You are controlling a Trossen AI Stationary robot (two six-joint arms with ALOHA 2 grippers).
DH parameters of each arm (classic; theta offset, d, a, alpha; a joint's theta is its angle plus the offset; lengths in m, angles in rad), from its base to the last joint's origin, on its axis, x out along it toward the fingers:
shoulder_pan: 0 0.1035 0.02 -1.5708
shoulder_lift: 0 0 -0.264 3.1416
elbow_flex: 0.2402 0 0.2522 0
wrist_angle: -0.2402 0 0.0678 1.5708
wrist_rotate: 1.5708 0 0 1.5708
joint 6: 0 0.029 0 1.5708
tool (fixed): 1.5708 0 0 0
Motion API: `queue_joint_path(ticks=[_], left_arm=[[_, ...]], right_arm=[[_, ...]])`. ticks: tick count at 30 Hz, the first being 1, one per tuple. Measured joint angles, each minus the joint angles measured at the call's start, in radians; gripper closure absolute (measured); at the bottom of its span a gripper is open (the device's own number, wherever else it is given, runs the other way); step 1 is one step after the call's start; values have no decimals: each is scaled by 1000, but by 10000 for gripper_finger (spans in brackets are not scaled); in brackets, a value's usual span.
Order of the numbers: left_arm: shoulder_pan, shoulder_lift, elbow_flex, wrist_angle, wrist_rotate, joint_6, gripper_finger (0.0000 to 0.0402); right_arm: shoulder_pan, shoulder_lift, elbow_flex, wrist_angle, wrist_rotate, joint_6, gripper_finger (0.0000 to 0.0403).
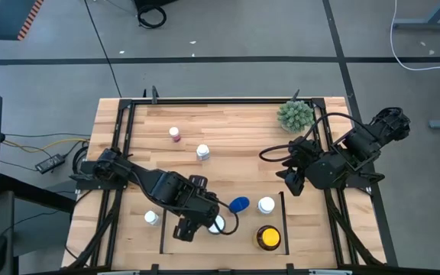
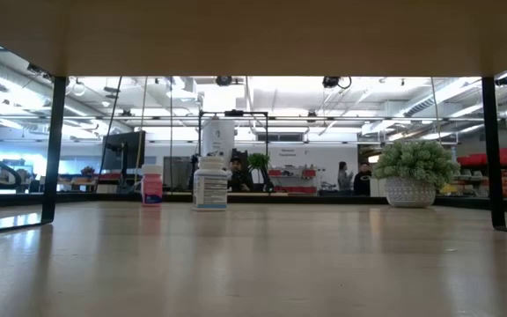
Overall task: Pick and place medicine bottles onto shelf by color
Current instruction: Put the green medicine bottle on the shelf
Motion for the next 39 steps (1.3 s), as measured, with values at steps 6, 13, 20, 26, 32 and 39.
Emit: queue_joint_path(ticks=[6, 13, 20, 26, 32, 39], left_arm=[[5, 1, -94, 32, -6, 4, 211], [6, 1, -183, 101, 2, -15, 323], [6, 2, -187, 169, 20, -37, 394], [3, 2, -187, 204, 68, -44, 388], [2, 2, -187, 228, 91, -45, 392], [2, 2, -187, 360, 91, -30, 396]], right_arm=[[0, 0, 0, 1, 0, 2, 185], [0, 0, 0, 1, -1, 2, 185], [0, 0, 0, 0, -1, 2, 185], [0, 0, 0, 0, -1, -1, 185], [0, 0, 0, 1, -1, -9, 185], [0, 0, 0, 1, 5, -10, 185]])
